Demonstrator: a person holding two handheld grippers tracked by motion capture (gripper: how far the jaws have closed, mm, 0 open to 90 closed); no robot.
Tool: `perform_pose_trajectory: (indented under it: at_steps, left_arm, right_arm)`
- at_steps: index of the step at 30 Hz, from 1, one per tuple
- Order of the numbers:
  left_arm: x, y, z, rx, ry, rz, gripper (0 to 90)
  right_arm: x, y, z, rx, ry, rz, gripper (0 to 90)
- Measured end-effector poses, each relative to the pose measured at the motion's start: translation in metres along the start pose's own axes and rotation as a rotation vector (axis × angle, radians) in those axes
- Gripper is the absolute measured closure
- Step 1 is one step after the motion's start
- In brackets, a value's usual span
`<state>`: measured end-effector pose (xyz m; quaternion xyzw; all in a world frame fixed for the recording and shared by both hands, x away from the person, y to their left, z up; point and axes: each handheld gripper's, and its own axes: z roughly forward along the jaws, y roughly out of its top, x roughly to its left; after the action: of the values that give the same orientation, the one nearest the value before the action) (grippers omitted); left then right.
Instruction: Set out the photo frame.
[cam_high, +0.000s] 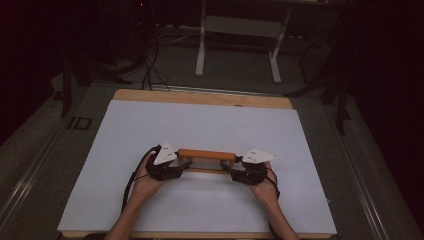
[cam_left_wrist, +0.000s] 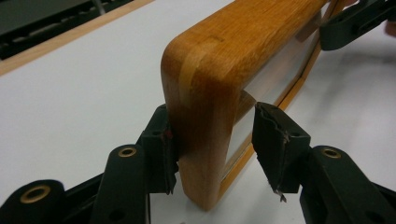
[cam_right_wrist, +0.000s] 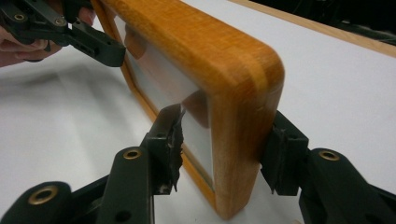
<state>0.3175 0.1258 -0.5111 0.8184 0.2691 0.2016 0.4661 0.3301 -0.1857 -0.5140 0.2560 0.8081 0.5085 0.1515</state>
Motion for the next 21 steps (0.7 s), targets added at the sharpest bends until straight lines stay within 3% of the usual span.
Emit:
perform_pose_trajectory:
  at_steps: [4,5,6,12,21]
  left_arm:
    - [0.002,0.001,-0.002,-0.003,-0.027,-0.025,53.4]
    - [0.005,0.001,-0.005,-0.02,-0.072,-0.075,53.4]
    - [0.007,0.001,-0.007,-0.025,-0.086,-0.091,55.2]
    - [0.007,0.001,-0.005,0.011,-0.133,-0.14,57.4]
    - [0.006,0.0,0.004,0.023,-0.077,-0.162,53.0]
  right_arm:
    - [-0.001,0.0,-0.001,0.006,0.015,0.007,53.5]
    - [-0.002,0.0,-0.001,0.005,0.021,0.017,53.7]
    - [-0.005,0.0,-0.003,-0.007,0.044,0.05,53.7]
    - [-0.009,0.001,-0.006,-0.016,0.077,0.091,53.3]
    - [-0.014,-0.003,0.0,-0.008,0.065,0.134,51.7]
